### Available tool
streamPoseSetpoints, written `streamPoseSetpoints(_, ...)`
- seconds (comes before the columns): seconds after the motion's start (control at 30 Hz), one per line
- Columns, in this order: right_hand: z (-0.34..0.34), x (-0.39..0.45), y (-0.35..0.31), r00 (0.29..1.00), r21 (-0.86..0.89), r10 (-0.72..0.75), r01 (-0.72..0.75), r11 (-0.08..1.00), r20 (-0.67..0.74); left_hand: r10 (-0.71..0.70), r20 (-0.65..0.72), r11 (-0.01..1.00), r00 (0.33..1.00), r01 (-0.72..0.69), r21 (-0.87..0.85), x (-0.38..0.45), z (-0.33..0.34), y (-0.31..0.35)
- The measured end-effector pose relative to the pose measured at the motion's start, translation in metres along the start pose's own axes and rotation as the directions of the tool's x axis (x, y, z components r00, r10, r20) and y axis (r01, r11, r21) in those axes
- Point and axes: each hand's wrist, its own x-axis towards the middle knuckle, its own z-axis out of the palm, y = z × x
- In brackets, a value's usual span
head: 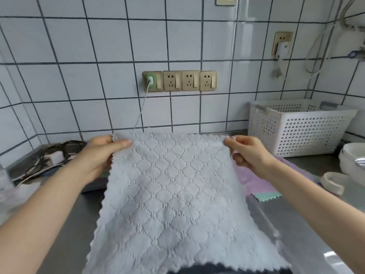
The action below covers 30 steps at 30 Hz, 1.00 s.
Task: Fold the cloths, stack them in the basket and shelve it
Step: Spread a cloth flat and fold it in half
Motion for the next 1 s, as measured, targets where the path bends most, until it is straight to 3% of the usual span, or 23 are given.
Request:
streamPoseSetpoints(0.07, 0.004, 0.004, 0.031, 0.993, -0.151, 0.114, -0.107, 0.983, 0.039, -0.090, -0.026, 0.973, 0.996, 0.094, 0.212, 0.005, -0.007, -0.041)
streamPoseSetpoints(0.13, 0.009, 0.008, 0.055, 0.978, -0.224, 0.204, -0.188, 0.956, 0.052, -0.182, -0.054, 0.937, 0.982, 0.190, 0.293, 0.010, -0.009, -0.078)
streamPoseSetpoints(0.23, 0.022, 0.014, 0.075, 0.950, -0.148, 0.301, -0.287, 0.946, 0.081, -0.251, -0.089, 0.941, 0.964, 0.265, 0.213, 0.015, -0.002, -0.111)
streamPoseSetpoints(0.37, 0.032, 0.036, 0.084, 0.949, -0.043, 0.314, -0.312, 0.949, 0.033, -0.219, -0.152, 0.976, 0.964, 0.217, -0.027, 0.035, 0.014, -0.115)
streamPoseSetpoints(0.43, 0.037, 0.050, 0.085, 0.956, -0.024, 0.293, -0.293, 0.956, -0.007, -0.158, -0.194, 0.987, 0.968, 0.162, 0.002, 0.052, 0.020, -0.116)
streamPoseSetpoints(0.47, 0.040, 0.054, 0.085, 0.960, -0.036, 0.278, -0.279, 0.960, -0.032, -0.108, -0.198, 0.985, 0.974, 0.132, 0.110, 0.058, 0.023, -0.118)
streamPoseSetpoints(0.5, 0.045, 0.058, 0.087, 0.966, -0.087, 0.252, -0.256, 0.963, -0.055, -0.062, -0.176, 0.962, 0.982, 0.106, 0.253, 0.059, 0.027, -0.120)
streamPoseSetpoints(0.57, 0.054, 0.053, 0.093, 0.985, -0.384, 0.162, -0.172, 0.907, -0.057, 0.041, -0.052, 0.878, 0.998, -0.011, 0.478, 0.052, 0.036, -0.128)
streamPoseSetpoints(0.63, 0.060, 0.033, 0.105, 0.996, -0.681, 0.076, -0.023, 0.732, 0.049, 0.138, 0.135, 0.783, 0.981, -0.191, 0.592, 0.032, 0.045, -0.140)
streamPoseSetpoints(0.67, 0.064, 0.019, 0.109, 0.990, -0.736, 0.043, 0.070, 0.673, 0.133, 0.166, 0.233, 0.728, 0.958, -0.278, 0.627, 0.020, 0.049, -0.145)
streamPoseSetpoints(0.77, 0.075, -0.024, 0.127, 0.893, -0.702, -0.088, 0.405, 0.587, 0.441, 0.085, 0.446, 0.593, 0.891, -0.405, 0.696, -0.020, 0.056, -0.158)
streamPoseSetpoints(0.83, 0.080, -0.042, 0.136, 0.818, -0.663, -0.131, 0.537, 0.521, 0.559, 0.014, 0.528, 0.452, 0.849, -0.476, 0.754, -0.041, 0.056, -0.163)
streamPoseSetpoints(0.9, 0.078, -0.050, 0.141, 0.801, -0.677, -0.128, 0.569, 0.466, 0.585, -0.017, 0.539, 0.368, 0.842, -0.496, 0.787, -0.054, 0.050, -0.165)
streamPoseSetpoints(1.0, 0.066, -0.054, 0.144, 0.831, -0.708, -0.117, 0.529, 0.468, 0.544, -0.037, 0.519, 0.354, 0.854, -0.474, 0.806, -0.065, 0.034, -0.163)
